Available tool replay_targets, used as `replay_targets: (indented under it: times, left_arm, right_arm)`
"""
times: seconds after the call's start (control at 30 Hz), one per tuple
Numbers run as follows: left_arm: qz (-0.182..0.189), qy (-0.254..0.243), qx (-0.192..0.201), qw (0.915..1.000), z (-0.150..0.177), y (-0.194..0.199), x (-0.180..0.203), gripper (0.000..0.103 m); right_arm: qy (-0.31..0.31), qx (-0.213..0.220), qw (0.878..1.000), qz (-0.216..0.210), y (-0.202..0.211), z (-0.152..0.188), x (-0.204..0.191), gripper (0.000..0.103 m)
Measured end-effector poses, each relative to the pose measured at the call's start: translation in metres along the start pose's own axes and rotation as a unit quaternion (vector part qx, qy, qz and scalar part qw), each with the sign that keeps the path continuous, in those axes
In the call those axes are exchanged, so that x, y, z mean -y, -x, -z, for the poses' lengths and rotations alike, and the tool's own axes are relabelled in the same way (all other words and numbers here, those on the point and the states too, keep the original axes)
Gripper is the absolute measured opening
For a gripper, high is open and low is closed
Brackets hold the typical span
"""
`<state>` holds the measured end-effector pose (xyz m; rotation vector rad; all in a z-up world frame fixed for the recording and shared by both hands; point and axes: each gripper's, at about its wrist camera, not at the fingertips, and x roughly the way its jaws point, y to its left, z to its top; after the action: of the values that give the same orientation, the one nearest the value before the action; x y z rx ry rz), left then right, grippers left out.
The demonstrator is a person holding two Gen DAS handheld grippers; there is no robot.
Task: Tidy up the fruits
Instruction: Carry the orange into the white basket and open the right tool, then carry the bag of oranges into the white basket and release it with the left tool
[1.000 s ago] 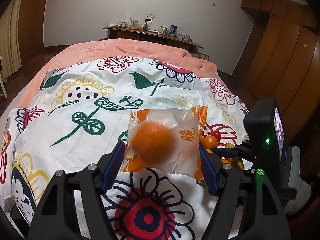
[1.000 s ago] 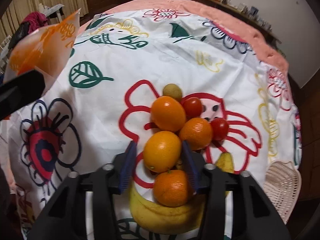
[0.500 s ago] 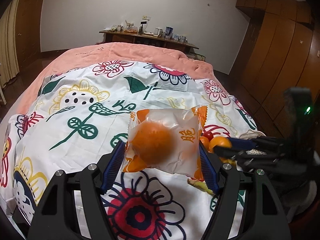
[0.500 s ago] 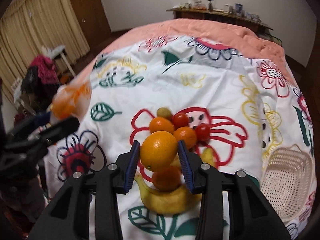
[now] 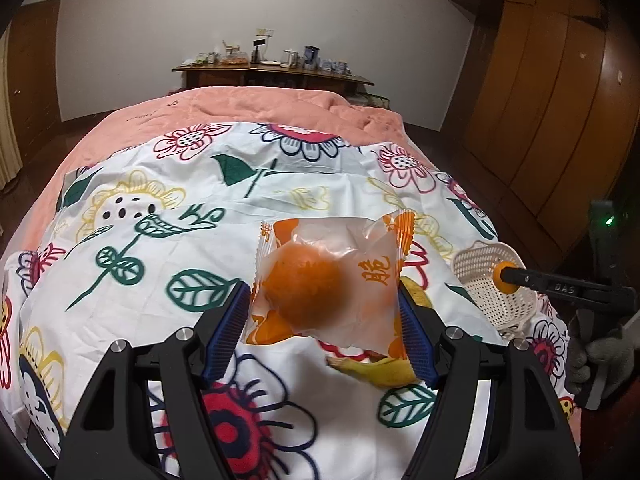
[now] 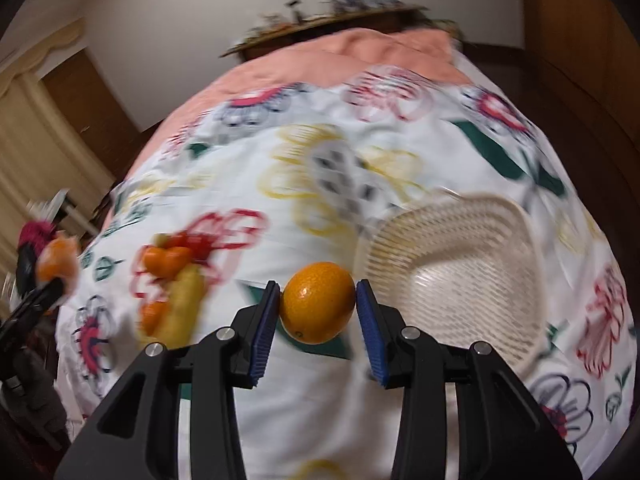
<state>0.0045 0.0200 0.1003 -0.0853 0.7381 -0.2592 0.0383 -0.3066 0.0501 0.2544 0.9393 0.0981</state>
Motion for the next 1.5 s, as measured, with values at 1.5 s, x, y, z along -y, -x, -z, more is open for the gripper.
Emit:
replay_targets:
  times: [1.5]
  left_arm:
    - [-0.050, 0.035, -0.120, 0.9909, 0.008, -0.114, -0.005, 0.068]
  right_arm:
    - [-0.071, 0.044, 0.995, 0.052, 0.005, 0.039, 0.070, 0.065]
